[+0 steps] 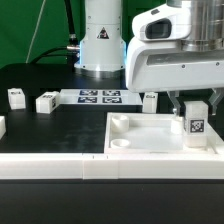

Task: Assemble one leg

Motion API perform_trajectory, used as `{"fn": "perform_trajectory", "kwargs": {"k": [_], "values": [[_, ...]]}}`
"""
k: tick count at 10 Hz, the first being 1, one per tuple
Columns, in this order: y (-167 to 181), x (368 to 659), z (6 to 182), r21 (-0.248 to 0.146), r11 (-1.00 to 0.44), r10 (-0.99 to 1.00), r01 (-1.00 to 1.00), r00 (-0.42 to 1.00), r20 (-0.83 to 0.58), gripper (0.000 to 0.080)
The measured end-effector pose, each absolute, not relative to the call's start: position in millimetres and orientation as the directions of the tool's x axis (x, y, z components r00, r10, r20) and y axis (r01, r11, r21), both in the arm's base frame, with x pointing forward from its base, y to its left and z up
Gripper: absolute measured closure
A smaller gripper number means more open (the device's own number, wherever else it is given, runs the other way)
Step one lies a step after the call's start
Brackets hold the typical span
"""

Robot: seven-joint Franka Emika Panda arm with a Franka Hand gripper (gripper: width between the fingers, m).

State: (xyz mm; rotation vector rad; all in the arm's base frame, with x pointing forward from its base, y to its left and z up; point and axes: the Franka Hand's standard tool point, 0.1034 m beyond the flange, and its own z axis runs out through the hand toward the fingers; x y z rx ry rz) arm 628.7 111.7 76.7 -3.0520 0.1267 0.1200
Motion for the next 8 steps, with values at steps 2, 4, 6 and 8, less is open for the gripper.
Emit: {"fn": "perform_trajectory", "kwargs": {"k": [2,4,6,8], "values": [[115,628,77.0,-0.085,-0.926,-0.358,-0.368,0.927,-0.115,0.0508],[121,627,74.3,-0.07,-0.807,-0.576,-0.586,0.808,-0.126,0.0508],[124,629,73.9,-0.048,-0.593,-0.794,-0.804,0.593,-0.135,0.0508],[124,631,74.2,-0.035,-0.397,-0.905,-0.917,0.397,-0.149,0.0507]]}}
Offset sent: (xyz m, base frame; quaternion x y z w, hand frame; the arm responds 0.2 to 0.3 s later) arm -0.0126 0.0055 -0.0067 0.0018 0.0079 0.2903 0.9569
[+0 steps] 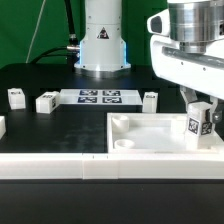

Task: Assemble one leg

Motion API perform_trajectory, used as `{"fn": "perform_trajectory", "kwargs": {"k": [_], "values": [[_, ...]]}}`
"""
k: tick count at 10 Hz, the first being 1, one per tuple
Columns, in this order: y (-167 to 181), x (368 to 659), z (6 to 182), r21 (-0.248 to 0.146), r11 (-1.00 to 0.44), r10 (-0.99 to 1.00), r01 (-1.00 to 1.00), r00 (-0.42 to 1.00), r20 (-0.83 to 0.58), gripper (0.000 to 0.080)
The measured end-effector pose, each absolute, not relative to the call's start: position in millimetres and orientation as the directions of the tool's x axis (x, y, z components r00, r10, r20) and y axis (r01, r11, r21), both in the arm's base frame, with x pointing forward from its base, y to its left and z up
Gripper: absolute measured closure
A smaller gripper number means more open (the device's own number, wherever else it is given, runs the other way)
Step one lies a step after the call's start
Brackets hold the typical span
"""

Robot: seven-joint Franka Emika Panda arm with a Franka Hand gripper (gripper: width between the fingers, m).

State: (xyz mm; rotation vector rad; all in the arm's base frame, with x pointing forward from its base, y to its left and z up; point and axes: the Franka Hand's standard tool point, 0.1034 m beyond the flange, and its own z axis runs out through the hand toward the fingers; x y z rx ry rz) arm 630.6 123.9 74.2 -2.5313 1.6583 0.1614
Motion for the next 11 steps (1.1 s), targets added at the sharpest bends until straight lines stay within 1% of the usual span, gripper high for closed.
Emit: {"fn": "perform_trajectory", "kwargs": {"k": [1,2,3,5,6,7,8,9,10,11], "values": [[123.2,631.0,74.4,-0.035,-0.362,-0.917,-0.931,0.363,-0.163,0.0507],[123.4,631.5,74.7,-0.017,-0.242,-0.955,-0.97,0.242,-0.173,0.0507],[123.3,631.7,74.8,-0.005,-0.169,-0.97,-0.986,0.167,-0.176,0.0507],[124.5,631.5,74.6,0.013,-0.069,-0.981,-0.998,0.066,-0.181,0.0507],[124.6,631.3,74.2,0.006,-0.107,-0.978,-0.994,0.104,-0.181,0.0421],[124.2,631.1,73.7,0.0,-0.152,-0.972,-0.988,0.149,-0.181,0.0283],[121.9,630.8,72.9,0.0,-0.222,-0.958,-0.975,0.218,-0.186,0.0283],[122.6,629.2,73.8,0.005,-0.358,-0.917,-0.934,0.35,-0.189,0.0174],[123.6,630.4,74.8,-0.004,-0.48,-0.862,-0.877,0.472,-0.186,0.0157],[124.3,629.3,74.6,-0.004,-0.575,-0.803,-0.818,0.565,-0.192,0.0157]]}}
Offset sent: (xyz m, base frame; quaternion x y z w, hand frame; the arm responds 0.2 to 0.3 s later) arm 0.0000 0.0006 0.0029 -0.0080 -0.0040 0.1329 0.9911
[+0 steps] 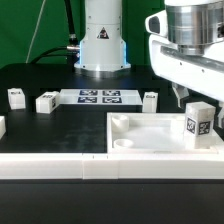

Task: Assemble one leg

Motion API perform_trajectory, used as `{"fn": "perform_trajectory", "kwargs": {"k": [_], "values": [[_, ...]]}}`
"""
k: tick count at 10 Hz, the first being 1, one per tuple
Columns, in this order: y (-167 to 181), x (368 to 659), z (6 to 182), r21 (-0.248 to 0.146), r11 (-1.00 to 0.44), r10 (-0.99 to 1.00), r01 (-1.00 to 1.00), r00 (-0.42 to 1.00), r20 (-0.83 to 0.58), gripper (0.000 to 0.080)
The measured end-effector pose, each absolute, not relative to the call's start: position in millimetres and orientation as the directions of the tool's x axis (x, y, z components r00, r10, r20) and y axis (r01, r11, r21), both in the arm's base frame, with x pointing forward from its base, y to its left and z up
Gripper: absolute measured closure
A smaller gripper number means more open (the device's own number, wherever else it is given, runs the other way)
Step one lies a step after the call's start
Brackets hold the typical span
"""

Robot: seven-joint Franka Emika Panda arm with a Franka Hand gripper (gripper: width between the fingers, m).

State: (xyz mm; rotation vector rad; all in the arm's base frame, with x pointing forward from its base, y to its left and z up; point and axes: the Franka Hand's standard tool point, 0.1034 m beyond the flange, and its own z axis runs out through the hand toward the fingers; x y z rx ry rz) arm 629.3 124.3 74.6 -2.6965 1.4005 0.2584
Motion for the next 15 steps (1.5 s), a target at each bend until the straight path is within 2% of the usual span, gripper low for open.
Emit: {"fn": "perform_trajectory", "kwargs": {"k": [1,4,6,7,11,13,15], "values": [[123.2,630.5,74.7,-0.013,-0.693,-0.707,-0.72,0.683,-0.184,0.0151],[126.8,630.8,75.6,-0.05,-0.885,-0.45,-0.462,0.878,-0.162,0.015],[126.4,631.2,75.5,-0.075,-0.955,-0.273,-0.285,0.951,-0.145,0.015],[122.5,633.7,74.7,-0.102,-0.987,-0.11,-0.122,0.987,-0.116,0.015],[118.4,634.5,72.1,-0.122,-0.986,0.126,0.116,0.989,-0.076,0.015],[118.1,634.7,72.1,-0.125,-0.983,0.145,0.135,0.987,-0.073,0.015],[117.6,634.7,72.0,-0.125,-0.983,0.145,0.135,0.987,-0.073,0.0422]]}}
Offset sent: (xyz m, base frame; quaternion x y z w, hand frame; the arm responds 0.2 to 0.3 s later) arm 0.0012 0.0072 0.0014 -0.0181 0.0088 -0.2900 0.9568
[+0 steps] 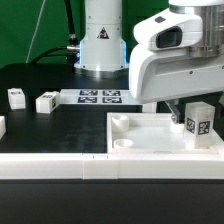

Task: Assemble one leg

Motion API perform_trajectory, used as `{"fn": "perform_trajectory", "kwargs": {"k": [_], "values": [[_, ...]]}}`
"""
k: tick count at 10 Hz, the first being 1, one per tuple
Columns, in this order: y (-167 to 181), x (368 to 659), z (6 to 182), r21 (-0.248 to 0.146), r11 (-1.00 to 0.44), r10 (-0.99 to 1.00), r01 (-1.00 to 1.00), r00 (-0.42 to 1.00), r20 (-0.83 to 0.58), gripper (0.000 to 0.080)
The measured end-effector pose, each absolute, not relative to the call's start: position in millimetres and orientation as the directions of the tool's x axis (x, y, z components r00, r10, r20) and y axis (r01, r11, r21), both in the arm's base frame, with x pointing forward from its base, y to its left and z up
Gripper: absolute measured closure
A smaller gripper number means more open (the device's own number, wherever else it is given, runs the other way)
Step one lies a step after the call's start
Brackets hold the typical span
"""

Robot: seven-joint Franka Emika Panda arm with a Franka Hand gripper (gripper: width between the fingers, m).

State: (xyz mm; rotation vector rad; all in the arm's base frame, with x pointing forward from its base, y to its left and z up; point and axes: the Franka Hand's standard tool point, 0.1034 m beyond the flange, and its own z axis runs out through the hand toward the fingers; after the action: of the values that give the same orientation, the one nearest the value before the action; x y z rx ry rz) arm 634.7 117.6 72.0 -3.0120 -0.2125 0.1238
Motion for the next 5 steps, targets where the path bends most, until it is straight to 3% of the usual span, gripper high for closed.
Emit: {"fn": "perform_trajectory", "kwargs": {"k": [1,2,5], "values": [[117.5,634.7,72.0,-0.125,-0.983,0.145,0.135,0.987,-0.073,0.0422],[117.4,635.0,72.1,-0.124,-0.984,0.134,0.124,0.988,-0.073,0.0508],[113.4,635.9,73.4,-0.126,-0.99,0.081,0.07,0.993,-0.088,0.0508]]}}
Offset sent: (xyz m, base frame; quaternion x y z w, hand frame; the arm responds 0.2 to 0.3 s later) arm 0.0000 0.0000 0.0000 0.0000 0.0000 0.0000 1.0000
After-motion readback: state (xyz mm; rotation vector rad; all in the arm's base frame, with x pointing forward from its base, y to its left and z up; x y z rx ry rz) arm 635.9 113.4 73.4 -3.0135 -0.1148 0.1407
